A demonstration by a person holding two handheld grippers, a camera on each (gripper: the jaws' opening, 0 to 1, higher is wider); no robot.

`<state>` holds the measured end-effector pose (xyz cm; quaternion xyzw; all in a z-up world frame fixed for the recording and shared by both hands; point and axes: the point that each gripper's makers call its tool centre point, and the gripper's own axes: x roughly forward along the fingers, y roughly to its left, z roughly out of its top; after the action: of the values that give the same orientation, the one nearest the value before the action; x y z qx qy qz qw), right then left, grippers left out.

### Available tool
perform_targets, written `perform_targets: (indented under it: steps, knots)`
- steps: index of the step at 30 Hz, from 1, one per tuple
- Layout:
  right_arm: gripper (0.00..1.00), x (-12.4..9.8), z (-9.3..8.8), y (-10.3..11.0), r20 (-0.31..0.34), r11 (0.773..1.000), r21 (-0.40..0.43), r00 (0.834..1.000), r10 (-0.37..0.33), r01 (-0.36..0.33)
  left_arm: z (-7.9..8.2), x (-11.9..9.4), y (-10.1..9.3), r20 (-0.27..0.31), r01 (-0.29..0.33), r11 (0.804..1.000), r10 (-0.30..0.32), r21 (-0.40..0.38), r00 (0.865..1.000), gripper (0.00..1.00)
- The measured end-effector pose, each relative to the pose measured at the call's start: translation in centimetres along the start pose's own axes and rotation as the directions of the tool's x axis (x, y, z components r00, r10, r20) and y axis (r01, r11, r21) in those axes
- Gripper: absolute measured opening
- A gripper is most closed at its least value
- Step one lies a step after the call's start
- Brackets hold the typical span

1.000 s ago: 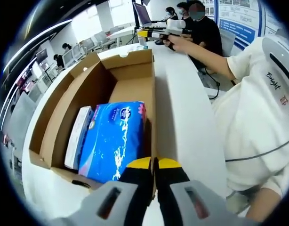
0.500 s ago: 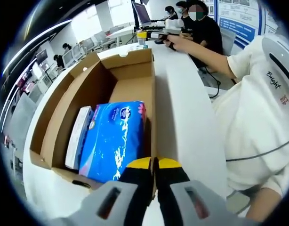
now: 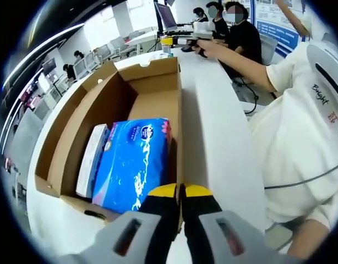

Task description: Operate the shoe box by opening the lid, removing the specified soft item, and placing it in the target area until the item is outside and the box remains undamaged.

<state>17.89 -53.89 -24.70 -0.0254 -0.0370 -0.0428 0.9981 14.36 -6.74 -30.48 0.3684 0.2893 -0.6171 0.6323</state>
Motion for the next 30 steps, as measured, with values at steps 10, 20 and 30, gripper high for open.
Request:
perform_targets:
  steps: [10,20,30]
  knots:
    - [0.38,-0.8,0.8,0.0,0.025,1.0,0.018,1.0,0.01,-0.01,0.0,0.0,0.1,0.0,-0.001,1.0,0.001,0.0,1.0,0.02]
    - [0.51,-2.9,5.6,0.9,0.105,0.991,0.121,0.994,0.039,-0.051,0.1,0.0,0.1,0.006,-0.013,1.0,0.013,0.002,1.0,0.02]
    - [0.53,-4.0,9.8,4.8,0.16,0.992,0.043,0.981,0.108,-0.116,0.0,0.0,0.2,0.008,-0.012,1.0,0.012,-0.012,1.0,0.02]
